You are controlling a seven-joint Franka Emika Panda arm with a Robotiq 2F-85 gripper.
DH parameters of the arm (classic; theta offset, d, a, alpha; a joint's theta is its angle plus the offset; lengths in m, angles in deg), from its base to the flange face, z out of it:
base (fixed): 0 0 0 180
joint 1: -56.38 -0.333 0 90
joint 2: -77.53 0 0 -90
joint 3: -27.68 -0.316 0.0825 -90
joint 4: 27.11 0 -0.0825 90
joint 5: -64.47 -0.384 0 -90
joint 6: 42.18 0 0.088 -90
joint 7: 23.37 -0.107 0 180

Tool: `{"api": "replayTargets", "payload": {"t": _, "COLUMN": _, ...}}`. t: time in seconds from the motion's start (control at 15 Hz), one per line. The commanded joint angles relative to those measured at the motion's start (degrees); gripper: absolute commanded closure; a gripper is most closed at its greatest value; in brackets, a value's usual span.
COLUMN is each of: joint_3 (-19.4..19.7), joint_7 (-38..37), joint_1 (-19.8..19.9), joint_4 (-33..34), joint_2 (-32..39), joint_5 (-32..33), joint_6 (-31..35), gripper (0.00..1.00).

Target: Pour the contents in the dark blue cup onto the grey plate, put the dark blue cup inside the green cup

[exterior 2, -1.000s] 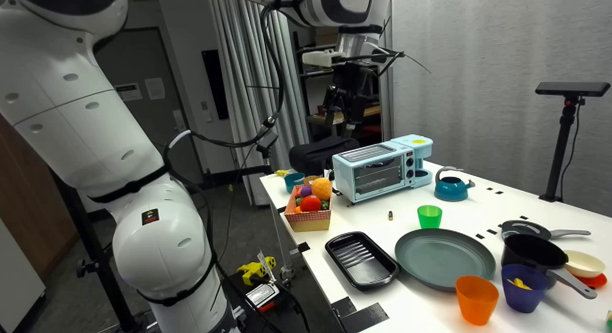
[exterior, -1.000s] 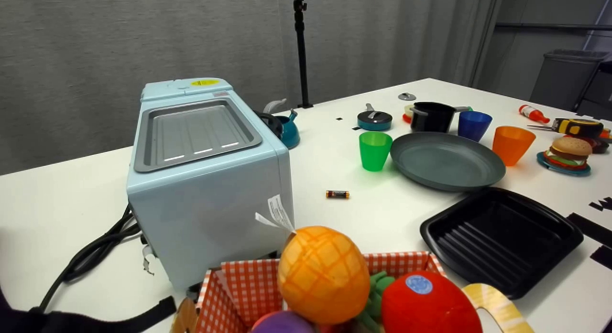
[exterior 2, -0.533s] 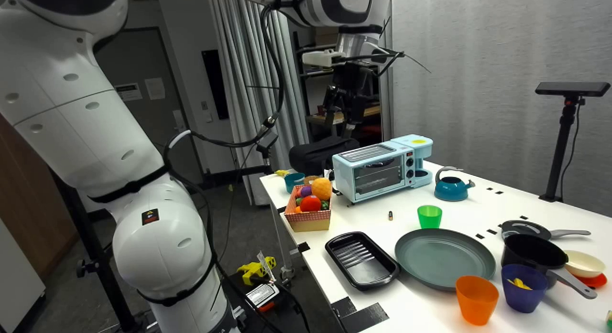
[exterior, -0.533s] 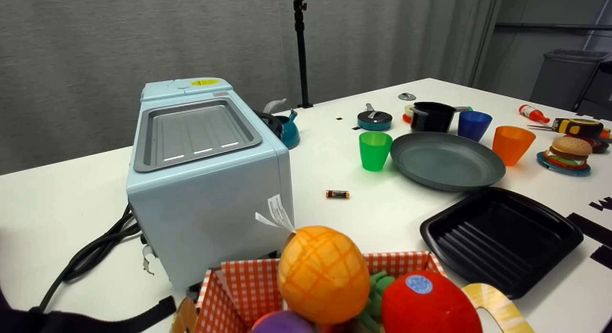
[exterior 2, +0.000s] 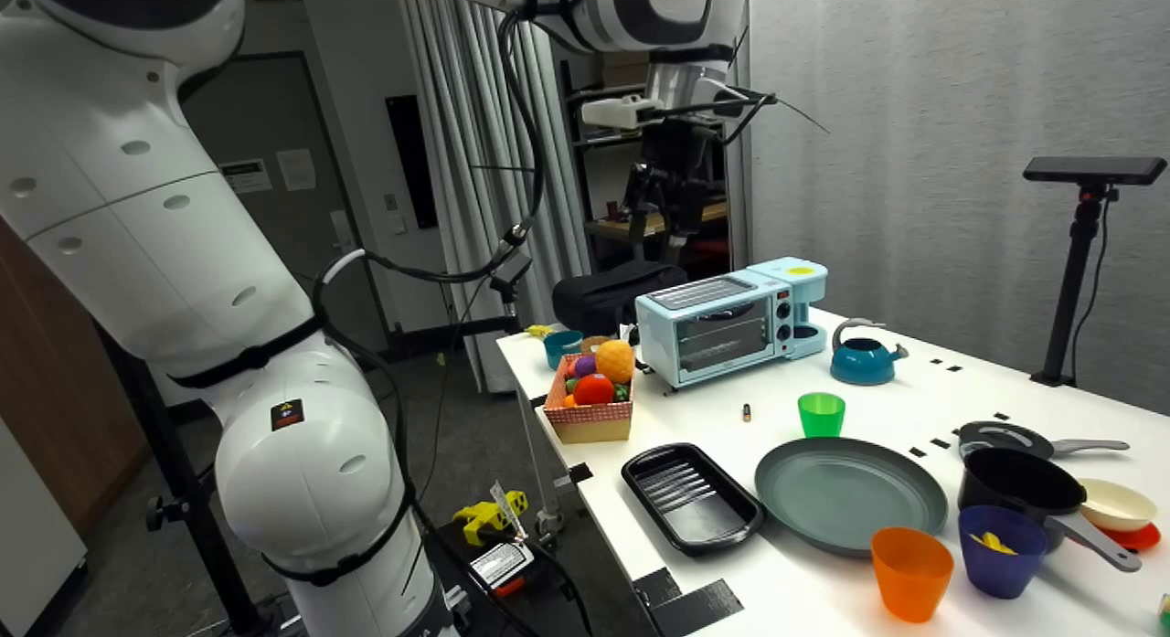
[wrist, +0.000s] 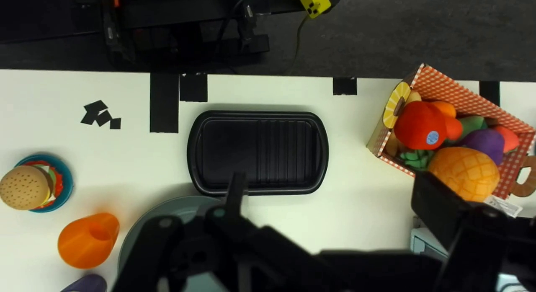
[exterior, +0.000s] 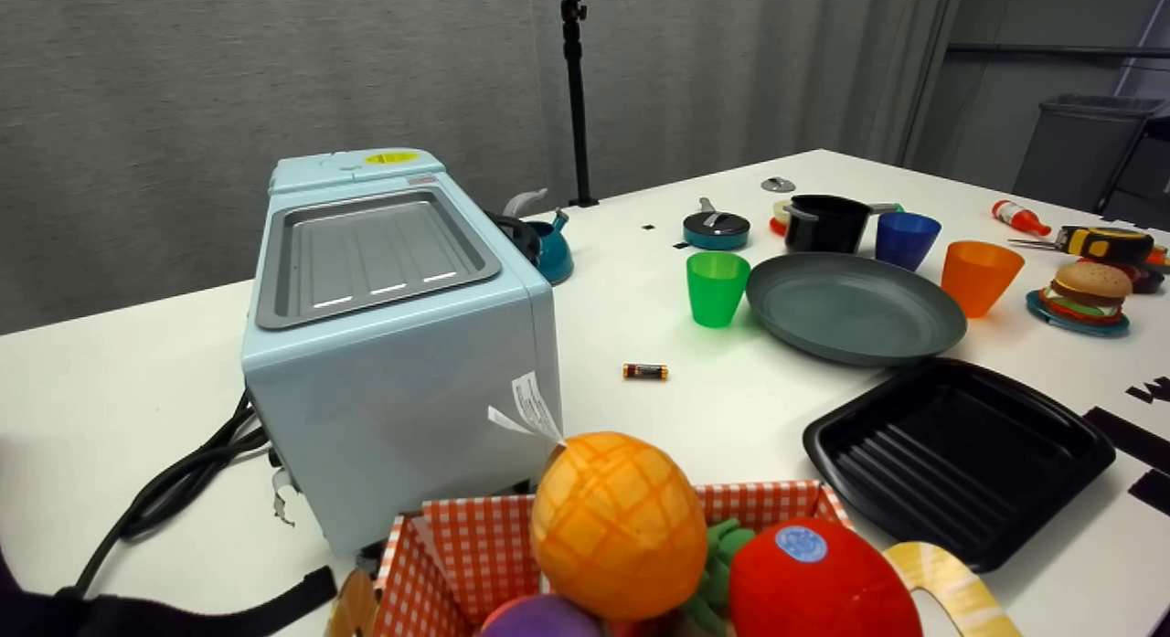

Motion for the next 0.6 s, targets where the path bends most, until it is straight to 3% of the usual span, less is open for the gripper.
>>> {"api": "replayTargets", "payload": {"t": 0.0, "joint_3": -1.3, "joint_7": -2.9, "joint_1": 0.9, "joint_4": -1.2, "joint_2": -0.9, "joint_5": 2.6, "joint_6": 3.9, "gripper": 0.00}}
{"api": "replayTargets", "payload": {"t": 0.07, "joint_3": 0.5, "joint_7": -0.2, "joint_1": 2.2, "joint_4": -1.3, "joint_2": 2.9, "joint_5": 3.7, "joint_6": 7.9, "gripper": 0.00}}
{"api": "replayTargets", "payload": {"t": 0.2, "joint_3": 1.0, "joint_7": -0.7, "joint_1": 3.0, "joint_4": -3.1, "joint_2": 3.7, "joint_5": 6.2, "joint_6": 13.7, "gripper": 0.00}}
{"api": "replayTargets", "payload": {"t": 0.53, "joint_3": 4.2, "joint_7": -1.3, "joint_1": 5.9, "joint_4": 0.5, "joint_2": 11.3, "joint_5": 9.7, "joint_6": 20.9, "gripper": 0.00}}
